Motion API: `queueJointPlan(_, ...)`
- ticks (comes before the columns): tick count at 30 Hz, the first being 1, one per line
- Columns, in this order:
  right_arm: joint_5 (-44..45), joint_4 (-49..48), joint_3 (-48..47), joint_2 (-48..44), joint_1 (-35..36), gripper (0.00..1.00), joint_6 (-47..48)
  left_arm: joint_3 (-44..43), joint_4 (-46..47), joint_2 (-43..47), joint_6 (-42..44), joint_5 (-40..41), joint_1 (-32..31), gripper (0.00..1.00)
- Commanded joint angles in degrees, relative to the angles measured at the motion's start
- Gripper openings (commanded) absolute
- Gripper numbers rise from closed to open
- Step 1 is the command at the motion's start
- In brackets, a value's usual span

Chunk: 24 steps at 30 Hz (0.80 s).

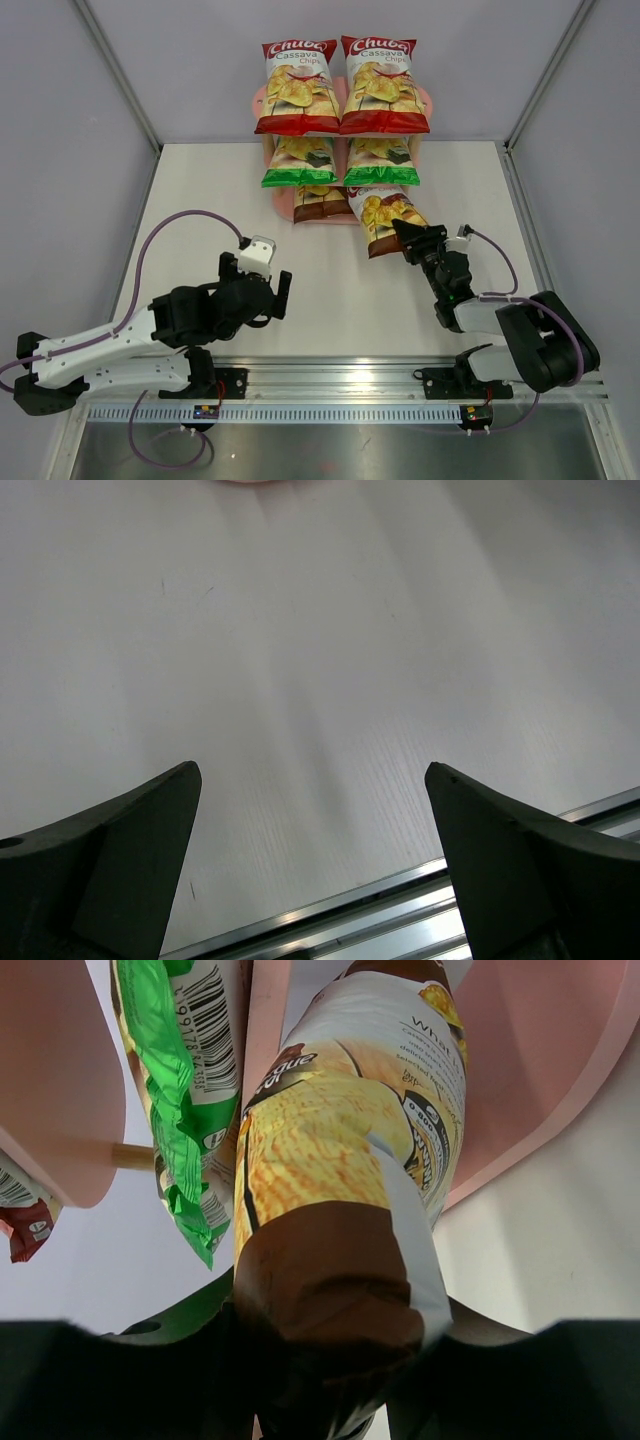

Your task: Place and organize the chips bags onto the shelf

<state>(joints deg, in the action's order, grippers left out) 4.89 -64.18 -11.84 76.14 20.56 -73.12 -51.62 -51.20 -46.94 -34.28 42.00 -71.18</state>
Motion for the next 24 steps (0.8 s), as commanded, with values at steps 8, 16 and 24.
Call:
queueJointPlan(8, 3.99, -17.55, -3.01, 8.58, -0.43, 0.23, -2.02, -0.06, 1.01, 0.0, 0.53, -0.16, 0.07, 0.99)
queueJointPlan(16, 3.73, -25.02, -5.48, 17.9, -0.52, 0.22, -4.22, 0.02, 1.19, 0.09, 0.8, -0.51, 0.07, 0.99)
queueJointPlan(24, 0.22, -25.11, -7.94, 20.36, 0.45, 0.21, -4.84, -0.24, 1.45, -0.52, 1.32, -0.08, 0.07, 0.99)
